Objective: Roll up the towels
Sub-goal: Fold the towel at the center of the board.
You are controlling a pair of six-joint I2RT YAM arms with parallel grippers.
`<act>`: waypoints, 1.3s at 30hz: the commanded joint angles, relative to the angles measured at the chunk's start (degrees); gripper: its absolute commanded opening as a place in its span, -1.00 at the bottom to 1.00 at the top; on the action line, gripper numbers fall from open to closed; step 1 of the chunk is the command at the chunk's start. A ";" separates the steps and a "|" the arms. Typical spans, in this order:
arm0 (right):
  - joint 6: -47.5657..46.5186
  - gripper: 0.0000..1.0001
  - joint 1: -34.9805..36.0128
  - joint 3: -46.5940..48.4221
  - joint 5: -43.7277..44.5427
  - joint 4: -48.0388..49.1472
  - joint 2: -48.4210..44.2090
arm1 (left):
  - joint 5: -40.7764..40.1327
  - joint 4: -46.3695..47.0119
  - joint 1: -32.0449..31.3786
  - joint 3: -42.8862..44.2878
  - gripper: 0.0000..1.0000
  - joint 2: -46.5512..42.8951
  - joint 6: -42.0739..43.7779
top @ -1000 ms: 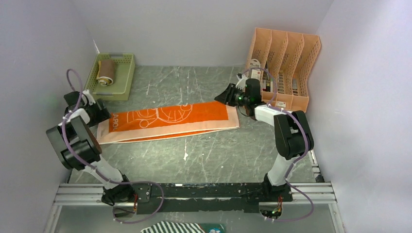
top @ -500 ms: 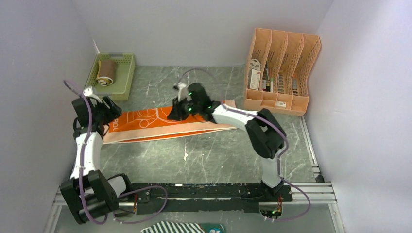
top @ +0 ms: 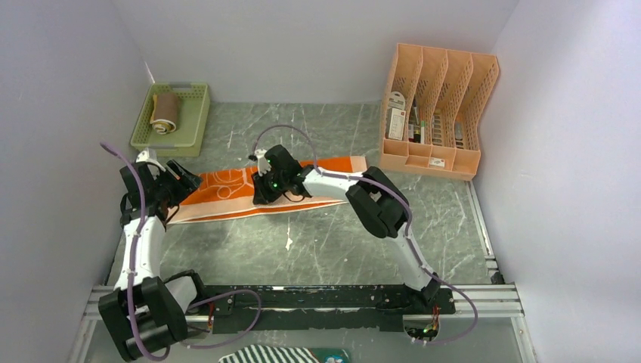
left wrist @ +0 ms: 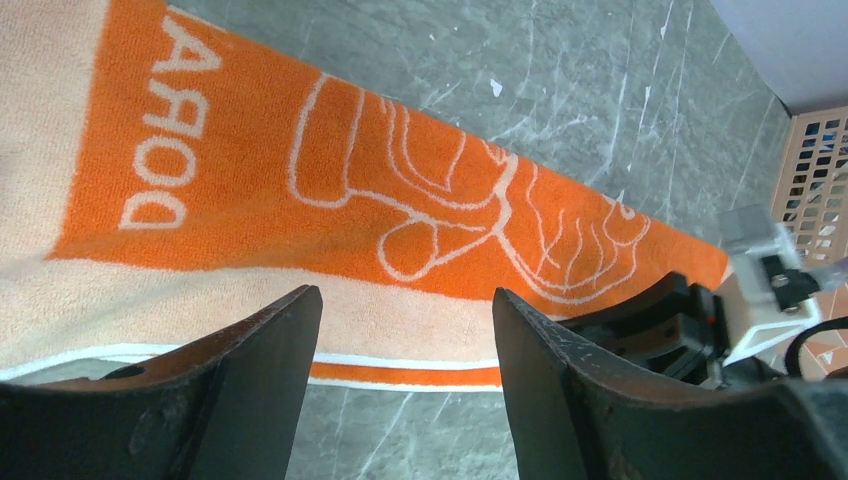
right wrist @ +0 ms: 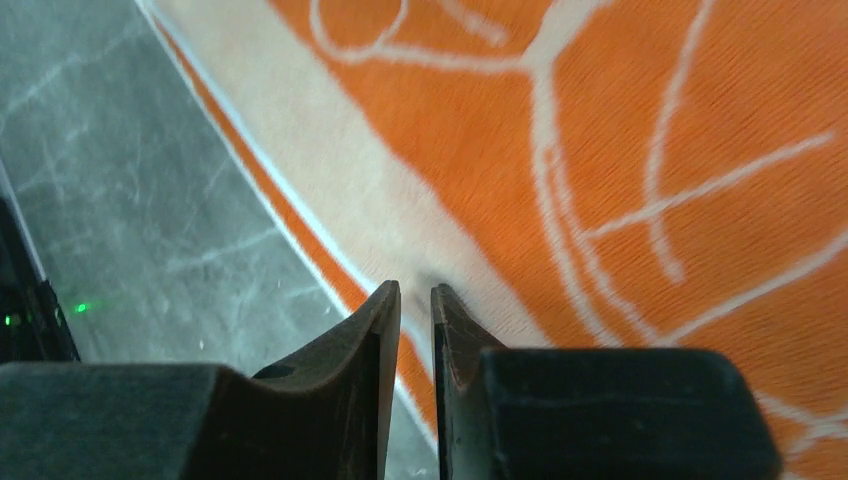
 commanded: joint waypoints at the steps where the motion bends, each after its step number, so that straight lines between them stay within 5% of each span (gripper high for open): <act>1: -3.12 -0.63 -1.53 5.82 4.29 -1.90 1.08 | 3.05 1.84 -0.45 3.58 0.50 2.54 1.11; 13: -2.72 -0.64 -3.84 7.60 2.77 -2.95 6.54 | 7.05 0.94 -0.48 6.38 0.51 7.21 2.98; 26: -2.02 -0.63 -4.14 -20.12 3.15 3.09 -6.39 | 1.20 -0.28 -0.34 9.10 0.52 12.77 3.68; 30: -2.36 -0.44 -4.15 -14.26 1.90 2.83 -3.07 | 1.41 1.17 -0.36 11.54 0.52 19.06 3.28; 39: -3.29 -0.41 -4.41 8.86 -4.36 -1.62 7.24 | -1.25 -5.06 -0.25 27.03 0.54 38.04 6.87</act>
